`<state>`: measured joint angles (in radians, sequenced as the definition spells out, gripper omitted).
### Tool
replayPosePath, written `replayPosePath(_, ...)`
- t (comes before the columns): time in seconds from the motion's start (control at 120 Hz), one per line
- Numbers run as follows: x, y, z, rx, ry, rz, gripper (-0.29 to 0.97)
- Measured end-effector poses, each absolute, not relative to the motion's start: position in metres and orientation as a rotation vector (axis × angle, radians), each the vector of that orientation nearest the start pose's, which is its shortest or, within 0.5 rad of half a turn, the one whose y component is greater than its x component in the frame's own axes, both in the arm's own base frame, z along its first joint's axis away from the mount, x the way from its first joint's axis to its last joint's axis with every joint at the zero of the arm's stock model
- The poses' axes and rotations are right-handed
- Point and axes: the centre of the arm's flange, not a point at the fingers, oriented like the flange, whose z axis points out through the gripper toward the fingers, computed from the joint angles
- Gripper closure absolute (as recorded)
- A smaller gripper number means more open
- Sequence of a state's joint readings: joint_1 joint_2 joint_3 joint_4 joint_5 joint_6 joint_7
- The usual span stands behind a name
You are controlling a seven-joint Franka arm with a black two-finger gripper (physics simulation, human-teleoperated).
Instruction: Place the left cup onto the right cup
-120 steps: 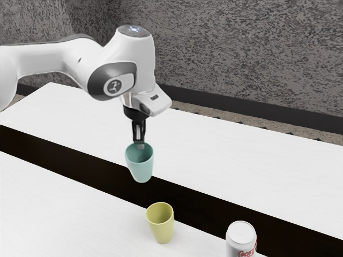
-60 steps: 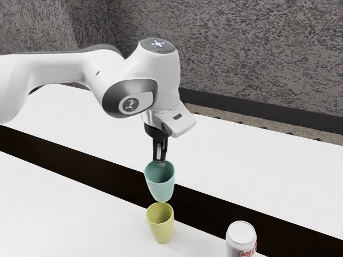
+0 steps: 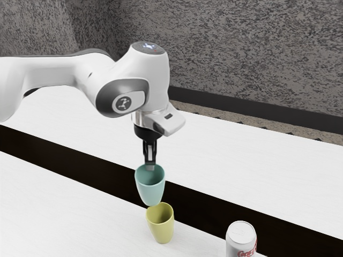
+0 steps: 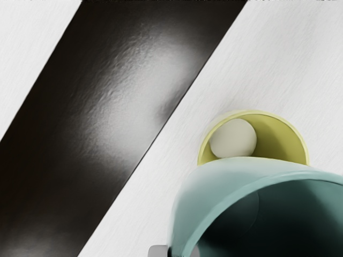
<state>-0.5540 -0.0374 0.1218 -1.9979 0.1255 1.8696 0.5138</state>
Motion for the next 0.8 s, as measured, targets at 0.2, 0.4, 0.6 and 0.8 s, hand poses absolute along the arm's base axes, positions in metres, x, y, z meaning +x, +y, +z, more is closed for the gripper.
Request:
replayPosePath(0.2, 0.476, -0.24, 0.465, -2.641, 1.483, 0.156, 0.79)
replayPosePath(0.4, 0.47, -0.239, 0.453, -2.655, 1.462, 0.197, 0.79)
replayPosePath(0.6, 0.481, -0.22, 0.436, -2.689, 1.391, 0.246, 0.79)
replayPosePath(0.8, 0.493, -0.208, 0.418, -2.709, 1.342, 0.274, 0.79)
